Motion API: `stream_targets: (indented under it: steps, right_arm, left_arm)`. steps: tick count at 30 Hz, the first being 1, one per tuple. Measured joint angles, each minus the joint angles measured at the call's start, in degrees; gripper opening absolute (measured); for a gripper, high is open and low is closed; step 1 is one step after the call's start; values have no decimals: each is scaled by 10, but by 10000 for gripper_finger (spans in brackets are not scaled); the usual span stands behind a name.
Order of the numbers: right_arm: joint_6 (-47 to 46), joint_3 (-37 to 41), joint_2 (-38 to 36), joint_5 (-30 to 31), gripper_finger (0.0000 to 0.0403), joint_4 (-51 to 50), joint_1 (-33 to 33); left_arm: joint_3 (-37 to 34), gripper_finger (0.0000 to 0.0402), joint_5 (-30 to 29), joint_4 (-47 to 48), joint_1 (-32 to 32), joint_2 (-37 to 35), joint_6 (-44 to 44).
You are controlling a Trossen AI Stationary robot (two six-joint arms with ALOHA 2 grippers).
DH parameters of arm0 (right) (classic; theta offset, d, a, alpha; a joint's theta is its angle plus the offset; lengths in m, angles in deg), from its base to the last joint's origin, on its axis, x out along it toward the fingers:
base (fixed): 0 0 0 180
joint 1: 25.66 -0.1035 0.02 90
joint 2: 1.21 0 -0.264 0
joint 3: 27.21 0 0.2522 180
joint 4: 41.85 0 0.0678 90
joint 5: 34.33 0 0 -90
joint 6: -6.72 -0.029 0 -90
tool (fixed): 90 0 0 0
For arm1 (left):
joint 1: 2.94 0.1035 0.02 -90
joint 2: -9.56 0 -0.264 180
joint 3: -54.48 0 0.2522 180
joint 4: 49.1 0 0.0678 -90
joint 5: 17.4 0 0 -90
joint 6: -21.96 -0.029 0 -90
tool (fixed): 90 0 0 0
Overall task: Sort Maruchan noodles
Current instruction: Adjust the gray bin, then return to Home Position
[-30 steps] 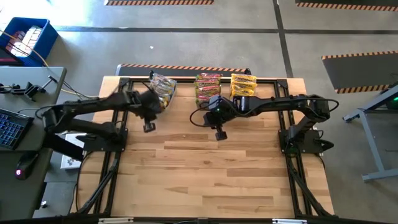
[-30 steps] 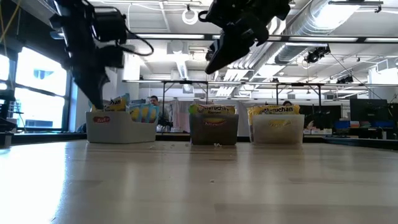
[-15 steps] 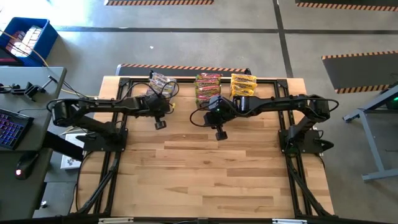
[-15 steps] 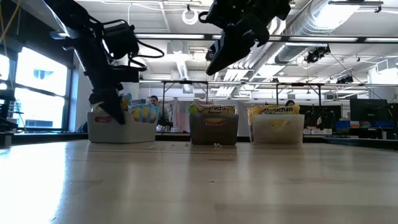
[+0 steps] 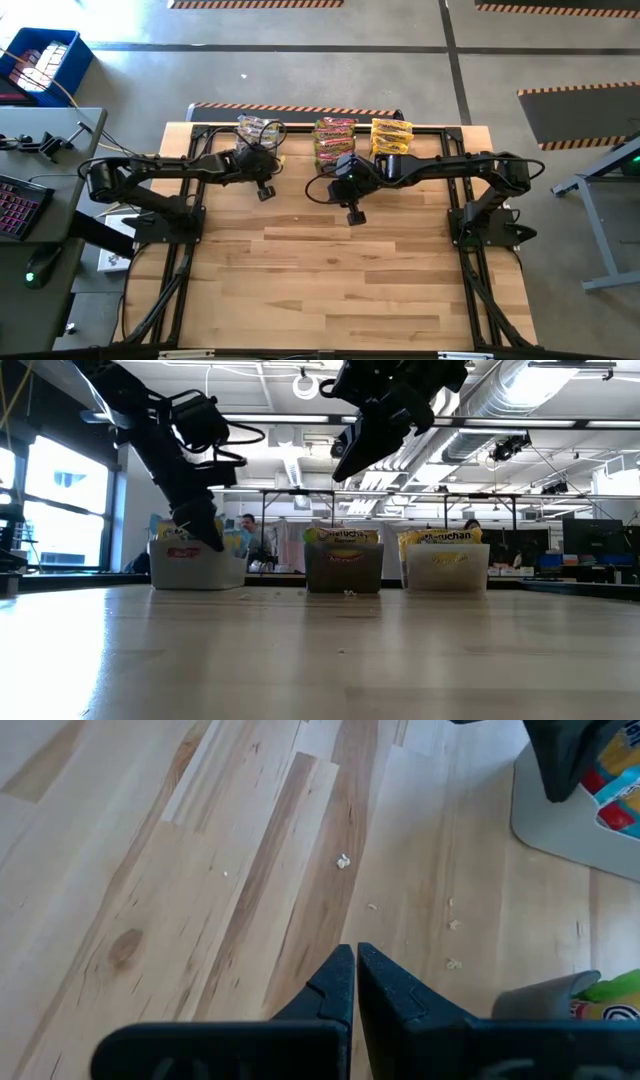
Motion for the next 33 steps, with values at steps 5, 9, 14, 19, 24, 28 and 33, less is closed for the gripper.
stream_targets:
  steps: [5, 9, 14, 19, 24, 28, 33]
  right_arm:
    - [0, 0, 0, 0, 0, 0, 0]
    - [14, 0, 0, 0, 0, -1, 0]
    - [31, 50, -36, -13, 0, 69, 6]
    - [1, 214, -86, -18, 0, 274, 21]
    - [-77, 349, -166, 1, 0, 399, 21]
    - [-113, 427, -264, 34, 0, 437, 9]
    - [-129, 523, -404, 115, 0, 452, -9]
  left_arm:
    - [0, 0, 1, -12, 0, 0, 1]
    - [0, 0, 17, -8, -6, -20, -3]
    - [0, 0, 108, -30, -27, -84, 20]
    - [-51, 0, 168, -135, -60, -125, 28]
    - [-125, 0, 218, -288, -71, -149, 52]
    - [-175, 0, 226, -374, -73, -166, 74]
    - [-225, 0, 227, -419, -73, -210, 101]
